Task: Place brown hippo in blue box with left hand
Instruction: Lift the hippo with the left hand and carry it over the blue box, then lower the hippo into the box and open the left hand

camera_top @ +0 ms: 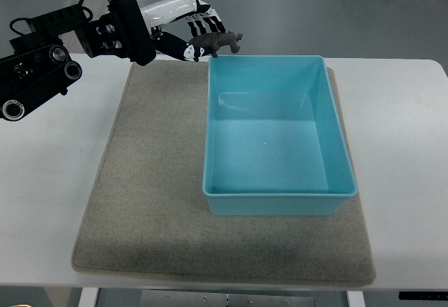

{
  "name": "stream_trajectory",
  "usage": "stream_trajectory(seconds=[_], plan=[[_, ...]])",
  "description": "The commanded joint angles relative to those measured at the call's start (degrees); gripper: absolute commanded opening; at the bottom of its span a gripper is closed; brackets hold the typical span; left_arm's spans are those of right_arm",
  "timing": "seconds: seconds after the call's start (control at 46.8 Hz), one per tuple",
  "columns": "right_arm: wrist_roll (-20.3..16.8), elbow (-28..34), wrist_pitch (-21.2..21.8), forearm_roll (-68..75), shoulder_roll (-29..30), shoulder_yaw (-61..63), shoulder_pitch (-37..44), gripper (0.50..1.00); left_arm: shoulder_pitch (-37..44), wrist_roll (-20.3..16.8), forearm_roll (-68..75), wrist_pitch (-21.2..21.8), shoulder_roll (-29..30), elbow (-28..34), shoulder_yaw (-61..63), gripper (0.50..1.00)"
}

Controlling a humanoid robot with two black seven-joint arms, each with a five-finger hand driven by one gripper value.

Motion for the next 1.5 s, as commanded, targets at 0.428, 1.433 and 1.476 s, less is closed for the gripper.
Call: stream_trajectory(seconds=[0.428, 1.433, 1.476], plan=[[0.0, 0.0, 0.0, 0.0, 0.0, 0.0, 0.0, 0.936, 0.2, 0.0, 4.8, -2.1, -11.1, -0.2, 6.9, 0.5], [0.0, 0.0, 0.0, 0.0, 0.0, 0.0, 0.0, 0.936, 1.6, 0.0, 9.5, -2.1, -15.2, 3.3, 11.2, 0.709], [0.0, 0.0, 0.0, 0.0, 0.0, 0.0, 0.0, 0.936, 1.8, 0.0, 9.5, -2.1, -15.2, 3.3, 11.2, 0.735]])
